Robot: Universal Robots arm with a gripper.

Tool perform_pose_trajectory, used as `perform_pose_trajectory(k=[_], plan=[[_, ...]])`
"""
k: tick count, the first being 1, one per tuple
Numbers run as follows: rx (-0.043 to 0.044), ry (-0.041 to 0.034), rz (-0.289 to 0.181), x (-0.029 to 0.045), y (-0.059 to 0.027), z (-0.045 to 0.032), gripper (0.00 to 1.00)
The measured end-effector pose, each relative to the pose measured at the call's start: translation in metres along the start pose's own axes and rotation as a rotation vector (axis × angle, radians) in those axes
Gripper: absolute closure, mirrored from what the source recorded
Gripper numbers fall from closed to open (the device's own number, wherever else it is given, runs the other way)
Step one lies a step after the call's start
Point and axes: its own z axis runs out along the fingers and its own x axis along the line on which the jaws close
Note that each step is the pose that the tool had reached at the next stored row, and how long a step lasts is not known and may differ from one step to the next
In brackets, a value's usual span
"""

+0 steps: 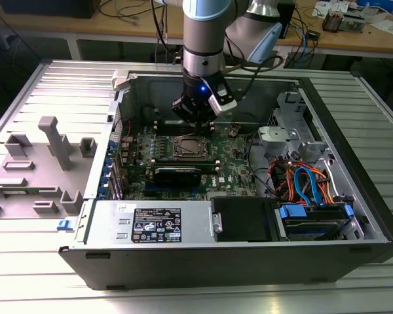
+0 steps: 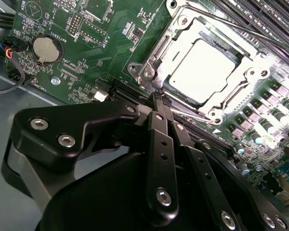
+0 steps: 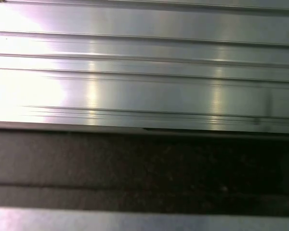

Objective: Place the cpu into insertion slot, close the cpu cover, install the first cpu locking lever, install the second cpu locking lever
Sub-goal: 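Install the first cpu locking lever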

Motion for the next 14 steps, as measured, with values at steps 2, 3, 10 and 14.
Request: perform_pose_trajectory(k=[2, 3, 10, 14], plan=[[0.0001, 0.0000, 0.000, 0.0001, 0.0000, 0.0004, 0.89], [0.0000, 0.0000, 0.000, 0.0002, 0.0000, 0.0006, 0.89], [-0.0003, -0.0002, 0.000, 0.0018, 0.0001, 0.0020, 0.89], [-0.0001, 0.0001, 0.000, 0.0019, 0.0001, 0.0023, 0.89]])
